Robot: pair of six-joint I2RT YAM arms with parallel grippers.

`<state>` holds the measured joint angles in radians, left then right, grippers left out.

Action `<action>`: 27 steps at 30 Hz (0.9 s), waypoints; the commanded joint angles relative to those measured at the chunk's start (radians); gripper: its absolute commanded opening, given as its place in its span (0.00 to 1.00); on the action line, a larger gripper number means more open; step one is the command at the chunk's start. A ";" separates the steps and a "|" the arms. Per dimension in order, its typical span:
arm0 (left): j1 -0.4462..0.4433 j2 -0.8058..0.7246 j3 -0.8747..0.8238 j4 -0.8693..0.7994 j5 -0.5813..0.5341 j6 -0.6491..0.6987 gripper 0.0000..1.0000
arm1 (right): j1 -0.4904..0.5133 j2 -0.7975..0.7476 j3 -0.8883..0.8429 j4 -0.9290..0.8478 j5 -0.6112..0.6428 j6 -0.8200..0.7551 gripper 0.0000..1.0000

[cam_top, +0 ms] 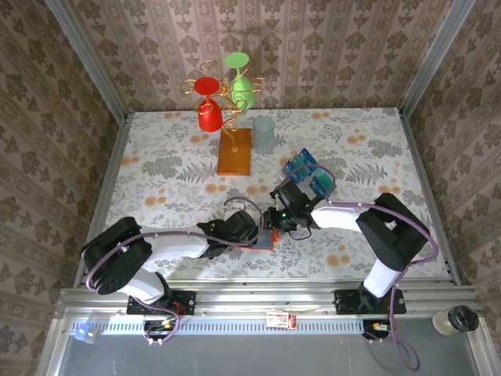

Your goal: Put the credit cards into the card holder

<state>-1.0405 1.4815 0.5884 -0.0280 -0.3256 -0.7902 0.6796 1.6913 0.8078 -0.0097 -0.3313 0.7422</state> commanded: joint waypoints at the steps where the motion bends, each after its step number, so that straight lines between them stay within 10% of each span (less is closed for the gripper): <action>1: -0.007 0.005 -0.033 -0.023 0.039 -0.017 0.86 | 0.008 0.020 0.030 0.021 -0.058 0.020 0.31; 27: 0.013 -0.263 -0.083 -0.092 -0.043 0.008 0.96 | 0.012 -0.015 0.058 0.086 -0.159 0.107 0.30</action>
<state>-1.0382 1.2701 0.5243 -0.0677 -0.3313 -0.7925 0.6796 1.7027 0.8391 0.0628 -0.4572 0.8268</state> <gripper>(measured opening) 0.957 0.302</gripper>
